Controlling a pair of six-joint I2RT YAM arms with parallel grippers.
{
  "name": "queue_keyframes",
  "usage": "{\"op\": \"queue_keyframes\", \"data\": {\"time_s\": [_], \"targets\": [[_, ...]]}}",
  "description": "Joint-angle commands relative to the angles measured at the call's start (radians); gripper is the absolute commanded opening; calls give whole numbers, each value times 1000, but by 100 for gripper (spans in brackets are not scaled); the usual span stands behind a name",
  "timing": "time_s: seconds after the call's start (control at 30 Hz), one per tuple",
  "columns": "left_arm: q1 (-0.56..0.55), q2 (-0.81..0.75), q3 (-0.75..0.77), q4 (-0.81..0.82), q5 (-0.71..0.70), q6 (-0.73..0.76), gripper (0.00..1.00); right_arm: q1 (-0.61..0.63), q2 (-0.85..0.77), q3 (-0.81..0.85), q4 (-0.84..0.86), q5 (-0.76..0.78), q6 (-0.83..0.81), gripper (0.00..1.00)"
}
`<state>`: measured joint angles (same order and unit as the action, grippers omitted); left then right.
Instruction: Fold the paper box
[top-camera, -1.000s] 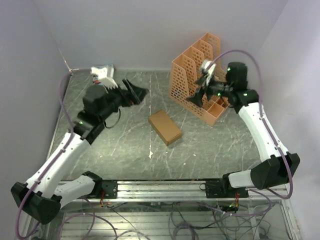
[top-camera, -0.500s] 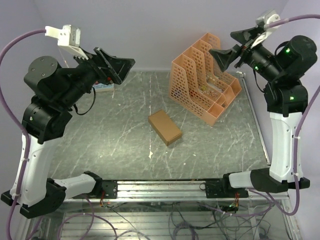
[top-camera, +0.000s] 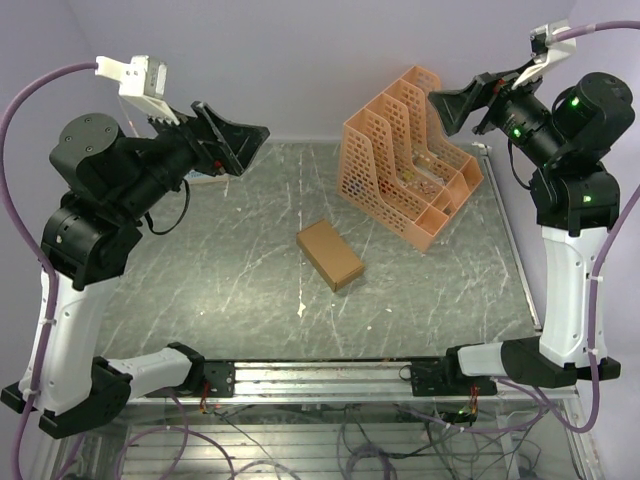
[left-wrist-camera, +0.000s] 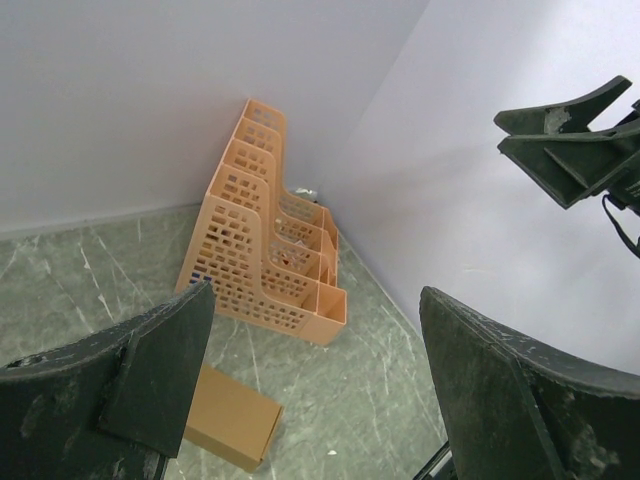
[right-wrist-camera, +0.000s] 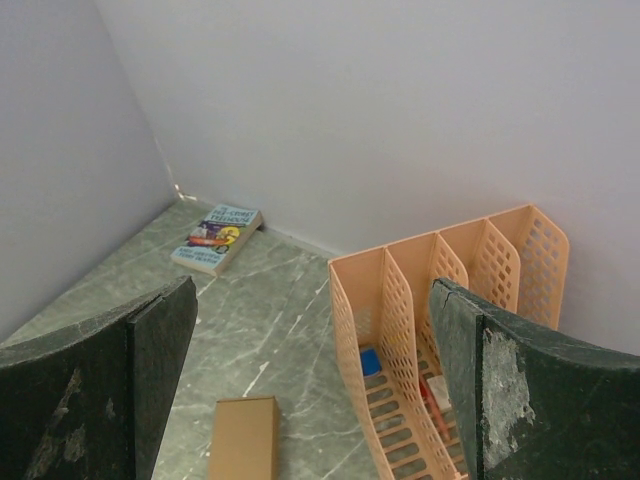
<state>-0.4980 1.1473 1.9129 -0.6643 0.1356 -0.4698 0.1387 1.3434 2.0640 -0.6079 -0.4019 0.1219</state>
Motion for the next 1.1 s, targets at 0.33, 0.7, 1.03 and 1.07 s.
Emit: {"op": "queue_keyframes", "data": {"time_s": [0.33,0.7,1.03,1.07], "targets": [[6,-22,-68,39,39,2,95,-7,-9,2,-8,10,2,100],[6,-38,-102,42,46,10,95,-8,-25,-47,6,12,-7,100],[6,-49,-137,60,48,4,95,-8,-32,-47,0,77,19,100],[6,-47,-136,58,50,6,95,-8,-33,-48,-1,76,20,100]]}}
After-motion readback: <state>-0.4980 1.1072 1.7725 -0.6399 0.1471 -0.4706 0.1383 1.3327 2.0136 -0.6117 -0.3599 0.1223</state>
